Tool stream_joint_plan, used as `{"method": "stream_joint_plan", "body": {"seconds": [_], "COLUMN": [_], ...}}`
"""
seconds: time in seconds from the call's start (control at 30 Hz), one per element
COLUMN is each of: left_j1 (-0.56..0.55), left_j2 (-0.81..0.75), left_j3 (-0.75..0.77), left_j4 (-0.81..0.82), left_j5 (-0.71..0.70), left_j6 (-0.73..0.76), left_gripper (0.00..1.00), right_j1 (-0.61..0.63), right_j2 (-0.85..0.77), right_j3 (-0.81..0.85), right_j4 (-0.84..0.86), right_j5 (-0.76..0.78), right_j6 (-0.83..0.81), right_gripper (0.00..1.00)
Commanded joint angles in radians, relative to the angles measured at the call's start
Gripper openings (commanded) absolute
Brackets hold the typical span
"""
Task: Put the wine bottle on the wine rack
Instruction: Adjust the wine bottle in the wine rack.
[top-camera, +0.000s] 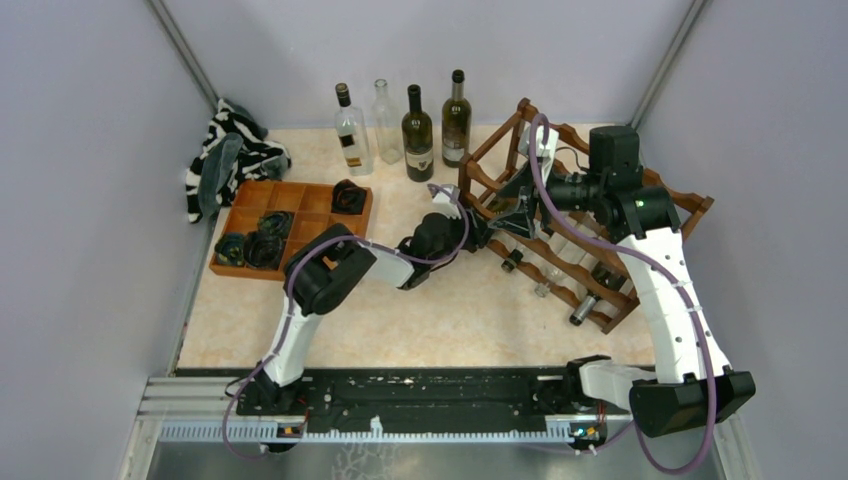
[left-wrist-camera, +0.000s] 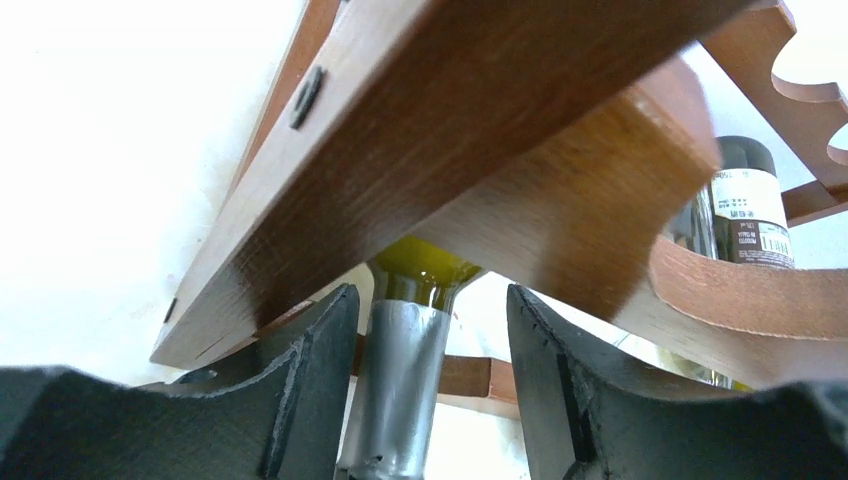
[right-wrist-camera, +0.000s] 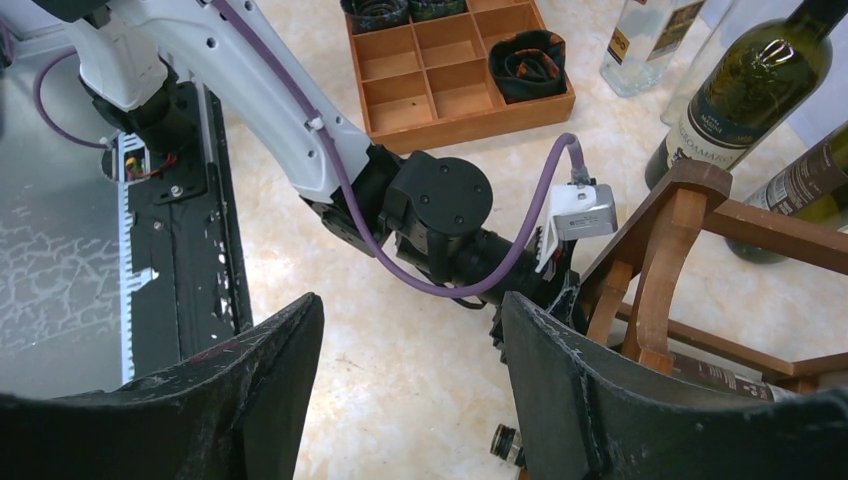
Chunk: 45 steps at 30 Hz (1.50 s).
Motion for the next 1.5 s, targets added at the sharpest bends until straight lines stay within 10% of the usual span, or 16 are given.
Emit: {"method": "stream_joint_plan", "body": {"seconds": [0.0,0.47,0.83,1.47], "left_j1": [0.002,0.002,0.002,0.002], "left_j2": [-0.069,-0.253,-0.459,-0.314], "left_j3": [-0.042,-0.235,-0.393,-0.255], "left_j4": [-0.013,-0.008,-0.191,-0.408], "left_j5": [-0.048,0.026,0.074,0.180], "left_j6": [0.050,0.096,0.194,0.212], "left_gripper": [0.64,0.65,0.45,0.34], "right_j1": [-0.005,-0.006,-0.005,-0.005], "right_j2": [-0.034,-0.040,-0.050,-0.060], "right_j3": [0.009,-0.002,-0.012,-0.030], "right_j4": [0.014,0.006,-0.005,-0.005], "right_j5": [-0.022,-0.014,-0.018,-0.019], "right_j6": [-0.019,-0.034,-0.047,-0.056], "right_gripper": [0.65,0.65,0.65,0.65]}}
